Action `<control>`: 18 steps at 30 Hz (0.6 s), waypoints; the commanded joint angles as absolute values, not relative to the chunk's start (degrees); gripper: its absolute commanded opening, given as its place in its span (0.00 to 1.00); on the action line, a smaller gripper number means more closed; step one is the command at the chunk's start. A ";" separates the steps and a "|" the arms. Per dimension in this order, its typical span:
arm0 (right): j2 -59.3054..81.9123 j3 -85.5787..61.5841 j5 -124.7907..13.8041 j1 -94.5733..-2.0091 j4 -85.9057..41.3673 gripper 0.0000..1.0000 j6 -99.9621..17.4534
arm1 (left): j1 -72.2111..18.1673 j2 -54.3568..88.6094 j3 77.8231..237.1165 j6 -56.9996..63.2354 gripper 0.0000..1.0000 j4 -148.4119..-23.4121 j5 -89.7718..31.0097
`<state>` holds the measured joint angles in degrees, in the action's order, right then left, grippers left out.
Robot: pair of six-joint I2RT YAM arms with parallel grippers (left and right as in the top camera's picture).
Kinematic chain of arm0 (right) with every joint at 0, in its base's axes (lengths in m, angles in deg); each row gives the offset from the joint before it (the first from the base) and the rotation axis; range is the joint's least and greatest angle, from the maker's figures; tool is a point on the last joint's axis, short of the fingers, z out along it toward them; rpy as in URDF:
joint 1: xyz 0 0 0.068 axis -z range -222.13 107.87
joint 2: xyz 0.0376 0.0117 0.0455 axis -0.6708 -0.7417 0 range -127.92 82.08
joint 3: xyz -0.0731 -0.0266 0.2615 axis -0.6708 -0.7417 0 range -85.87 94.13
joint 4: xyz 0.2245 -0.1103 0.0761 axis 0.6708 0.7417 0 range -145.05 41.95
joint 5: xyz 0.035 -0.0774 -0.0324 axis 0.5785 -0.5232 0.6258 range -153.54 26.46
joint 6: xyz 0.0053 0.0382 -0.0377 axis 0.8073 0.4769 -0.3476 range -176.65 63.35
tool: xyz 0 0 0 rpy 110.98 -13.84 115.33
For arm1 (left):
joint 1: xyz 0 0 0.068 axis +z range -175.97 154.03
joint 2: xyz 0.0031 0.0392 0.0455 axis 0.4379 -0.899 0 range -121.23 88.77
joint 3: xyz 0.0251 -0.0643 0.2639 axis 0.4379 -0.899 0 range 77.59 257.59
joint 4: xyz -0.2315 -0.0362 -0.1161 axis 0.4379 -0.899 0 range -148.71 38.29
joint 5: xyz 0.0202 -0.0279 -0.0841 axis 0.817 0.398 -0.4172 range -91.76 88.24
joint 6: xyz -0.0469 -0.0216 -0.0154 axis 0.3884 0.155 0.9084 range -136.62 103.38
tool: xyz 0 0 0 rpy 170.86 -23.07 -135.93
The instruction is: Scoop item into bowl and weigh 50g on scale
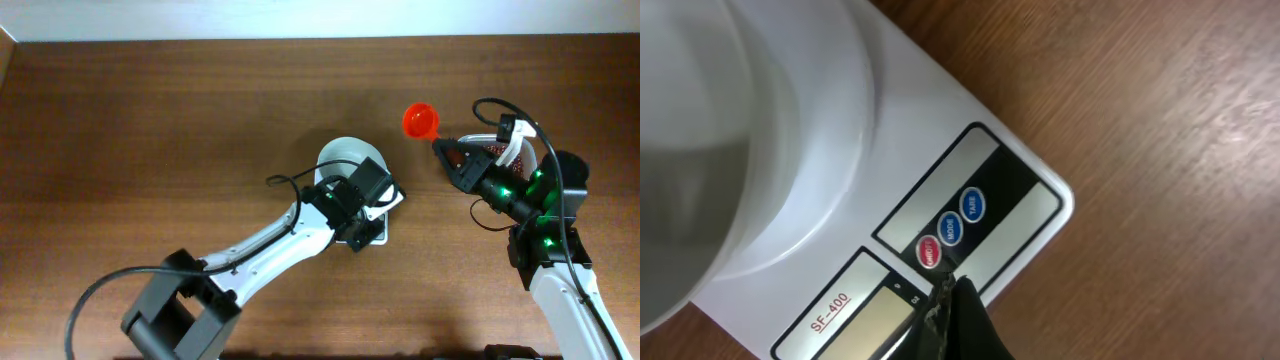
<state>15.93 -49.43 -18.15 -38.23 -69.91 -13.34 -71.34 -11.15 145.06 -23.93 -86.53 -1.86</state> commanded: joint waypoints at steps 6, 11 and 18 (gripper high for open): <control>17.00 -48.82 -17.65 -37.85 -70.04 0.04 -14.30 | -71.58 -15.39 145.89 -19.60 0.00 -86.10 1.94; 17.00 -48.82 -17.63 -37.85 -70.02 0.04 -14.30 | -71.58 -16.76 145.89 -19.60 0.00 -85.77 1.90; 17.00 -48.82 -17.63 -37.88 -69.80 0.04 -14.46 | -71.58 -18.62 145.89 -19.62 0.00 -84.72 1.92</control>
